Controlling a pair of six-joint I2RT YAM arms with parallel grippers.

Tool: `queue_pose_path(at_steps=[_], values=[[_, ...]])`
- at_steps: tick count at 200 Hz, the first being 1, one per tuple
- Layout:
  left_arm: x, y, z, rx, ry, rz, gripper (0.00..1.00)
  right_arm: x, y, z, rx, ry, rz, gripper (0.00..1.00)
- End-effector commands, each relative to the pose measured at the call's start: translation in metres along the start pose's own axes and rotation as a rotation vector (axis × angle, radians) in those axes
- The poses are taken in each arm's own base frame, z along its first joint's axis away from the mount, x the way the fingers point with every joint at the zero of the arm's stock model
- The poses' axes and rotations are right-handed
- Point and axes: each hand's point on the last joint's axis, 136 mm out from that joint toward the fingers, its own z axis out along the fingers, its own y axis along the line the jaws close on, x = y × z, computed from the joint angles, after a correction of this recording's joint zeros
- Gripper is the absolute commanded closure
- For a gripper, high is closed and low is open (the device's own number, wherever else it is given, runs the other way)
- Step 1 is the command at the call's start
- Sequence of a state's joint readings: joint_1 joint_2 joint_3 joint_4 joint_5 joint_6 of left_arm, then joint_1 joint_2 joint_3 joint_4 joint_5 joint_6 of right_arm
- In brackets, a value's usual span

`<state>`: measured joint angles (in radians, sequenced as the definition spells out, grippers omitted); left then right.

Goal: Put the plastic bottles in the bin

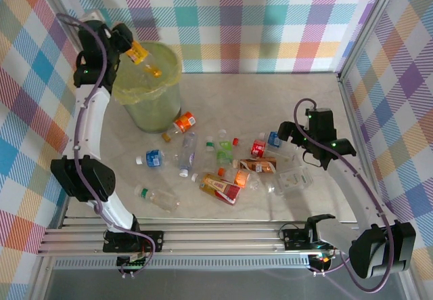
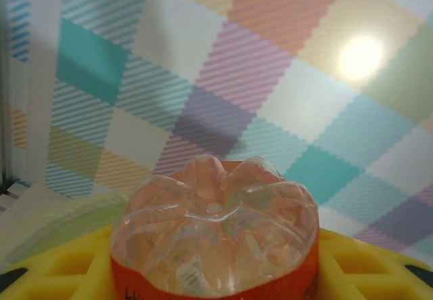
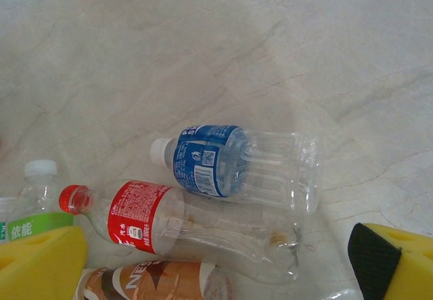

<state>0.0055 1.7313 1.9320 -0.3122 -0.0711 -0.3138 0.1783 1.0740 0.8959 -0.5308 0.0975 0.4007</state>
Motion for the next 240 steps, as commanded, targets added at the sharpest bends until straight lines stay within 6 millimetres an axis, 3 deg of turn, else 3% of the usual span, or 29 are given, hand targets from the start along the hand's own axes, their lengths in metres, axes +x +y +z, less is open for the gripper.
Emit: queue_pose_path(at_steps=[1,22,72,113,159,186,211,240], values=[[0.015,-0.007,0.008,-0.006,0.038,0.146,0.59,-0.01,0.004,-0.006,-0.001,-0.016,0.018,0.0],[0.039,-0.011,0.019,-0.005,0.087,0.202,0.57,-0.009,0.004,-0.005,0.0,-0.012,0.018,0.0],[0.083,-0.001,0.041,-0.043,0.193,0.237,0.51,-0.004,0.003,0.002,0.007,0.013,0.026,0.0],[0.107,0.012,0.052,-0.081,0.248,0.24,0.47,-0.001,0.002,0.008,0.01,0.028,0.024,0.0],[0.127,0.019,0.062,-0.099,0.288,0.243,0.34,0.004,-0.003,0.016,0.032,0.044,0.022,0.0],[0.128,0.02,0.063,-0.105,0.298,0.236,0.19,0.004,-0.008,0.019,0.061,0.046,0.025,0.0],[0.113,0.012,0.059,-0.095,0.281,0.224,0.01,0.003,-0.006,0.019,0.054,0.047,0.002,0.0],[0.088,-0.002,0.049,-0.079,0.25,0.207,0.0,-0.003,-0.006,0.016,0.063,0.034,-0.015,0.0]])
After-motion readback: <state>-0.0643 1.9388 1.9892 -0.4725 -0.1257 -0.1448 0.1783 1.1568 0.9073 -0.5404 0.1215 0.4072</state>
